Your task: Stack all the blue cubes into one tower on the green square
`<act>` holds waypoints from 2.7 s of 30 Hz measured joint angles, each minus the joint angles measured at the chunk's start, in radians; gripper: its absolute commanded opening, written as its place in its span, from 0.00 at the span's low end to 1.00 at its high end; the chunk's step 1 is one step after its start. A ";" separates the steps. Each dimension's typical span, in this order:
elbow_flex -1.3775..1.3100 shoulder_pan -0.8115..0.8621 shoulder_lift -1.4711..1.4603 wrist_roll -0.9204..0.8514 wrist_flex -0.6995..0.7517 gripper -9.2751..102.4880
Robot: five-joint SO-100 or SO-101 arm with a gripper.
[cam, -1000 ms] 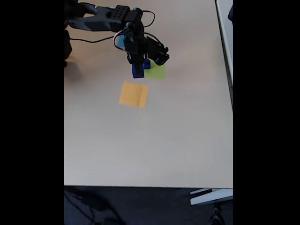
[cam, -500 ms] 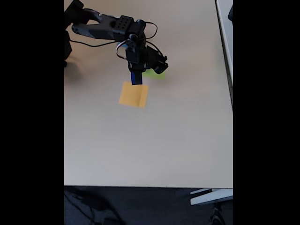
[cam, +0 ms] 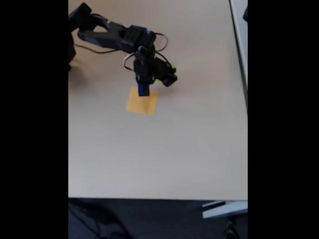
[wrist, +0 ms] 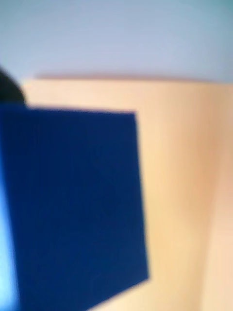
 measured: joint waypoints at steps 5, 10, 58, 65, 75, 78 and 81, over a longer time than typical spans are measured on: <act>-0.044 0.009 -0.046 -0.032 0.000 0.09; -0.066 0.025 -0.064 -0.051 0.000 0.08; -0.058 0.037 -0.114 0.150 -0.054 0.15; -0.044 0.037 -0.114 0.150 -0.066 0.24; -0.037 0.029 -0.114 0.115 -0.091 0.28; -0.037 0.025 -0.114 0.109 -0.092 0.29; -0.037 0.025 -0.114 0.098 -0.095 0.30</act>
